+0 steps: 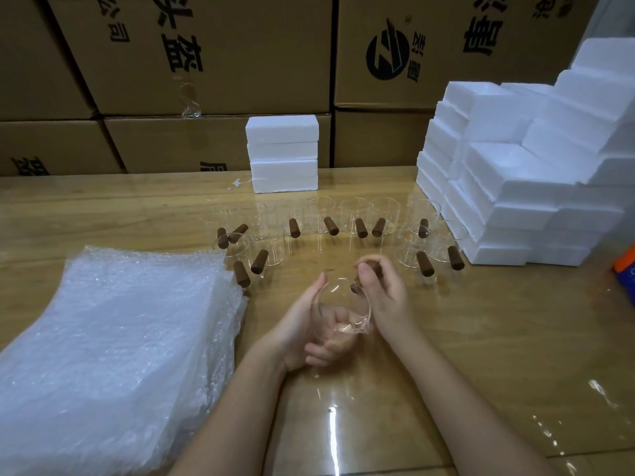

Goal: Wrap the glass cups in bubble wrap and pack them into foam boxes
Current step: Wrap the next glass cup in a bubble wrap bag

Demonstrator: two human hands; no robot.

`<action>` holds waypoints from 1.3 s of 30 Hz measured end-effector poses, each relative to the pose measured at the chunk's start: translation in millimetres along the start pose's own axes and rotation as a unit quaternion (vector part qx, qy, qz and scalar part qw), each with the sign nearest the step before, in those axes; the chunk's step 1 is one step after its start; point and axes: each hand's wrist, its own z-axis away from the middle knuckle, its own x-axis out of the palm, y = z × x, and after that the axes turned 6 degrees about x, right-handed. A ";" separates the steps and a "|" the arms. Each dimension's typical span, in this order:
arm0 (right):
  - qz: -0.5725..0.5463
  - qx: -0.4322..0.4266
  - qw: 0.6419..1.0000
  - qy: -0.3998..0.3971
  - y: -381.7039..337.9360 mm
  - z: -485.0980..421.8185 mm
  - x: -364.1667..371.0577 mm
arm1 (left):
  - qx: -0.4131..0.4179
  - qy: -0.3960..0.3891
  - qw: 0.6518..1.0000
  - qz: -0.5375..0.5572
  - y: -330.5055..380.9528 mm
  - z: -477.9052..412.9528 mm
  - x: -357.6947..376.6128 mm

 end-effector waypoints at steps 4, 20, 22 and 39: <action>0.026 -0.002 0.999 0.041 3.0 -1.0 -2.0 | 0.006 0.079 0.996 -0.040 -1.1 -6.5 3.3; 0.146 0.054 0.981 0.121 24.2 -3.7 -8.3 | 0.233 0.429 0.872 -0.012 -10.3 -24.4 21.8; 0.217 0.044 0.972 0.084 27.2 -2.3 -12.8 | 0.229 0.451 0.862 -0.042 -10.1 -23.7 20.3; 0.260 0.155 0.952 0.047 33.3 -8.5 -17.1 | 0.287 0.551 0.428 -0.656 28.5 18.5 36.4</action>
